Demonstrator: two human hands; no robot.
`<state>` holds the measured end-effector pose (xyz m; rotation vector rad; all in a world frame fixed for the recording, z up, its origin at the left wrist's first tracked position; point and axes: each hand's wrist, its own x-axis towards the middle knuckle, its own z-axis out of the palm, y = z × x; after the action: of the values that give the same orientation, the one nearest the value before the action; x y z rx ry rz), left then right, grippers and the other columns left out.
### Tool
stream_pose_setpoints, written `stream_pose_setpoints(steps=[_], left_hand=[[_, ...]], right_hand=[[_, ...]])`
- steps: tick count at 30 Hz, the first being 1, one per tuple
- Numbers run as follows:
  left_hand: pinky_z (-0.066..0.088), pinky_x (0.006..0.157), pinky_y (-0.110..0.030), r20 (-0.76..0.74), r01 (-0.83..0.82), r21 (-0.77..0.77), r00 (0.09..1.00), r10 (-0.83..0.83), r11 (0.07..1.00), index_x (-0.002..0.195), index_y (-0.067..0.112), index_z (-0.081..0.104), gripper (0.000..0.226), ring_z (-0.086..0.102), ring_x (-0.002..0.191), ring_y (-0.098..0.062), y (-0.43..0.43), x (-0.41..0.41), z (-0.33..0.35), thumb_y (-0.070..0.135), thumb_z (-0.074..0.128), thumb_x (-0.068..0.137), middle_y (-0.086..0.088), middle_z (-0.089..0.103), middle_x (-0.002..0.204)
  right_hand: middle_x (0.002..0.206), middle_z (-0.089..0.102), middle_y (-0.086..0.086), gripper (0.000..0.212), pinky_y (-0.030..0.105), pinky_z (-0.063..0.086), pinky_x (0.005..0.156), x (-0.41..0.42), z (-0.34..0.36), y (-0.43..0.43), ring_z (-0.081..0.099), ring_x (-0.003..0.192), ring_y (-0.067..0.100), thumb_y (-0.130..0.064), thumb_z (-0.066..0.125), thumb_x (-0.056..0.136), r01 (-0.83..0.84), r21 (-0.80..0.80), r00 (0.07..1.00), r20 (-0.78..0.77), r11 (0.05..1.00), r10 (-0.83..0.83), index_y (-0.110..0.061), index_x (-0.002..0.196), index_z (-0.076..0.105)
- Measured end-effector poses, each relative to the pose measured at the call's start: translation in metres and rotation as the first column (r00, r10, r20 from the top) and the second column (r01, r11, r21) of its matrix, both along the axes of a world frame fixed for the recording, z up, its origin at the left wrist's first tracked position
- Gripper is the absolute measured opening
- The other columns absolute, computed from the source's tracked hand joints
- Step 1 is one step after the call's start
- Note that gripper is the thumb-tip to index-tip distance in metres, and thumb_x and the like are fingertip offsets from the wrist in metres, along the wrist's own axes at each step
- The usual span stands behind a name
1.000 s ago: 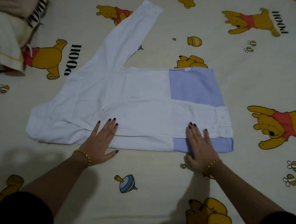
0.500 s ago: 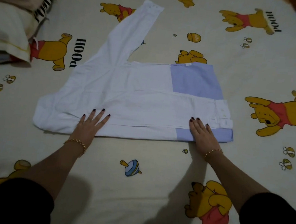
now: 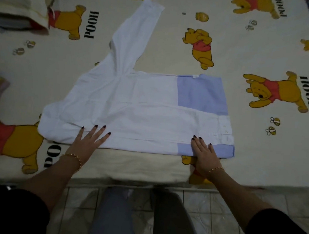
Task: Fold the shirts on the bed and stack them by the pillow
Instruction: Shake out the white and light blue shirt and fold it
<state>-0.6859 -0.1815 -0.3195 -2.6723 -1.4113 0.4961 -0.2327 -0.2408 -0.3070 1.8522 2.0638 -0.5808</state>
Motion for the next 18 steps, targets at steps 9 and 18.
stream_pose_setpoints(steps=[9, 18], left_hand=[[0.037, 0.1, -0.058, 0.423, -0.437, -0.207, 0.767, 0.483, 0.875, 0.139, -0.004, 0.036, 0.067, 0.044, 0.125, -0.043, -0.022, -0.047, 0.018, 0.009, 0.046, 0.075, -0.026, 0.04, 0.141], [0.033, 0.107, -0.039, 0.374, -0.61, -0.574, 0.398, 0.838, 0.546, 0.146, 0.007, 0.027, 0.071, 0.04, 0.129, -0.032, 0.035, -0.073, 0.022, 0.026, 0.064, 0.087, -0.018, 0.039, 0.143]], right_hand=[[0.149, 0.037, 0.009, 0.06, 0.044, 0.026, 0.113, -0.094, 0.03, 0.061, 0.033, 0.138, 0.028, -0.016, 0.053, 0.084, -0.138, 0.088, 0.965, -0.211, 0.987, 0.154, -0.009, 0.142, 0.039], [0.123, 0.048, 0.007, 0.048, 0.04, 0.04, 0.089, -0.269, 0.028, 0.101, 0.045, 0.113, 0.027, -0.035, 0.057, 0.083, -0.292, 0.179, 0.927, -0.189, 0.94, 0.324, -0.014, 0.125, 0.045]])
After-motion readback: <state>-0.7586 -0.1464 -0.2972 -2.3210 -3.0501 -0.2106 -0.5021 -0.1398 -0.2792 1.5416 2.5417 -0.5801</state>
